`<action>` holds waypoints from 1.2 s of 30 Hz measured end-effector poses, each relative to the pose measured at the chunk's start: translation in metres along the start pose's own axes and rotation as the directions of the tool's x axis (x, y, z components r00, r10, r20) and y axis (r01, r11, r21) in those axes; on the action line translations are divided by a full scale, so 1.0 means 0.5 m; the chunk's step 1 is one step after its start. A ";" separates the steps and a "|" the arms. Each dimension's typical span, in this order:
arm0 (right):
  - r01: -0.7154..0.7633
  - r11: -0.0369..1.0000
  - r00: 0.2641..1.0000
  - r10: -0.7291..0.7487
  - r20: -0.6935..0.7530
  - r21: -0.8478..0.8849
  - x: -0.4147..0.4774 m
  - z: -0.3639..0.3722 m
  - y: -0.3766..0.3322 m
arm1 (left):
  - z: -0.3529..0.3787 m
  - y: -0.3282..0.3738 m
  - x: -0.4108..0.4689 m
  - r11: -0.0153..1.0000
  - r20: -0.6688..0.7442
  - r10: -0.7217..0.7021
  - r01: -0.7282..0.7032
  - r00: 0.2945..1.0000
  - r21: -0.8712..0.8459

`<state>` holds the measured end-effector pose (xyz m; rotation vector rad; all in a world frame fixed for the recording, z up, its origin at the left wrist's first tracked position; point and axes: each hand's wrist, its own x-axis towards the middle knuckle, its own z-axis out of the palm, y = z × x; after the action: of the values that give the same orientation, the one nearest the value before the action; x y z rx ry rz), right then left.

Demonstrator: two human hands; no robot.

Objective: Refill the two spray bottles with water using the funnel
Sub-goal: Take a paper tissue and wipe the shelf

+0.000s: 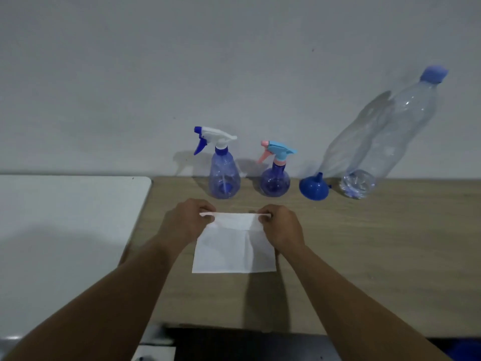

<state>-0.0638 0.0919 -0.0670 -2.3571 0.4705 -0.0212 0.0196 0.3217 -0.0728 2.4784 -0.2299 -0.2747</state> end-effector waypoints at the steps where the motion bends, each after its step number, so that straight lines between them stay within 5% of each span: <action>1: 0.031 0.997 0.999 -0.033 -0.026 -0.071 0.007 0.010 -0.002 | 0.011 -0.005 0.001 0.998 -0.059 0.028 -0.025 0.998 0.056; 4: 0.167 0.952 0.976 -0.197 -0.097 -0.257 0.003 0.038 -0.008 | 0.058 -0.012 -0.020 0.942 -0.184 0.233 -0.175 0.955 0.287; 6: 0.235 0.940 0.964 -0.258 -0.064 -0.248 -0.014 0.057 -0.021 | 0.088 -0.018 -0.041 0.886 -0.113 0.327 -0.263 0.938 0.382; 9: 0.311 0.908 0.949 -0.312 0.042 -0.280 -0.033 0.102 -0.014 | 0.107 -0.037 -0.064 0.823 0.103 0.294 -0.306 0.950 0.478; 13: 0.310 0.860 0.950 -0.263 0.169 -0.405 -0.043 0.132 0.007 | 0.099 -0.046 -0.070 0.750 0.170 0.257 -0.308 0.951 0.585; 31: 0.289 0.804 0.947 -0.160 0.280 -0.519 -0.003 -0.069 0.192 | 0.261 0.182 -0.051 0.795 0.213 0.187 -0.275 0.959 0.541; 36: 0.342 0.816 0.936 -0.255 0.241 -0.466 0.002 -0.108 0.240 | 0.322 0.248 -0.043 0.763 0.178 0.172 -0.245 0.969 0.599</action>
<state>-0.1104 -0.0248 -0.1068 -2.8971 0.0033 0.1744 -0.0537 0.1369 -0.1202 3.0511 -0.7497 -0.2748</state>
